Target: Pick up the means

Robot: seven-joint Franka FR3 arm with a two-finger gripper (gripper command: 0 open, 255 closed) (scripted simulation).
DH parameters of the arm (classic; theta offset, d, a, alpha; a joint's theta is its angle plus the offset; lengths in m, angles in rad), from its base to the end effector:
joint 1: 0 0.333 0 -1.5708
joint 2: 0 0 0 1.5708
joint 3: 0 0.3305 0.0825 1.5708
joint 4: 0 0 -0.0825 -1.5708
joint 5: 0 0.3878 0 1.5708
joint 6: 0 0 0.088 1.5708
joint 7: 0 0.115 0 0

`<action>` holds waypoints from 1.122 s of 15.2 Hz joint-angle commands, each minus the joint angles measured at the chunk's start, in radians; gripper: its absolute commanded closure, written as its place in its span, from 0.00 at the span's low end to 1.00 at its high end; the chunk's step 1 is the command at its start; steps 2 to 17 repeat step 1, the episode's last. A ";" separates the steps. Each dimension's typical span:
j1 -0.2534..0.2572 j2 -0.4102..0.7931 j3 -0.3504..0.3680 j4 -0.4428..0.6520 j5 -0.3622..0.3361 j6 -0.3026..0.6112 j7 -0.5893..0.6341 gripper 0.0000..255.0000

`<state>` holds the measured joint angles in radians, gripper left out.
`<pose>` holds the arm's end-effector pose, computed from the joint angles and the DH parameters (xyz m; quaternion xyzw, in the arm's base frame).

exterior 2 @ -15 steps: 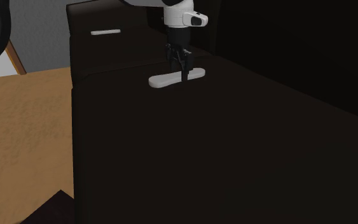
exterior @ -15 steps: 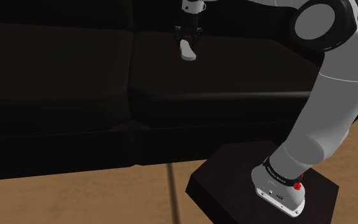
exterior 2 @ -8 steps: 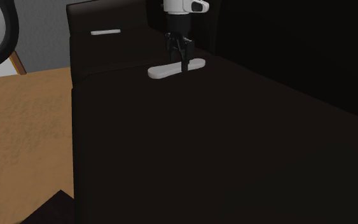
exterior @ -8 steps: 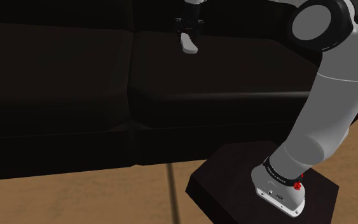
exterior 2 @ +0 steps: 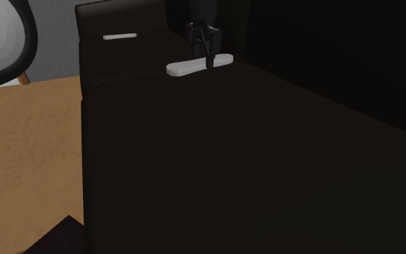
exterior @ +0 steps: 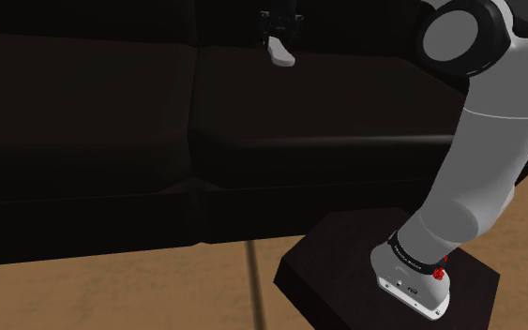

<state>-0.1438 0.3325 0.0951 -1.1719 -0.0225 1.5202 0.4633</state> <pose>0.6552 -0.0467 0.6137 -0.9665 0.2565 -0.0075 0.0059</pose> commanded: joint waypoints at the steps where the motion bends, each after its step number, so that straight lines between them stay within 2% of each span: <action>1: 0.001 0.004 0.000 0.015 0.000 -0.011 0.001 1.00; 17: 0.001 0.004 0.000 0.015 0.000 -0.011 0.001 1.00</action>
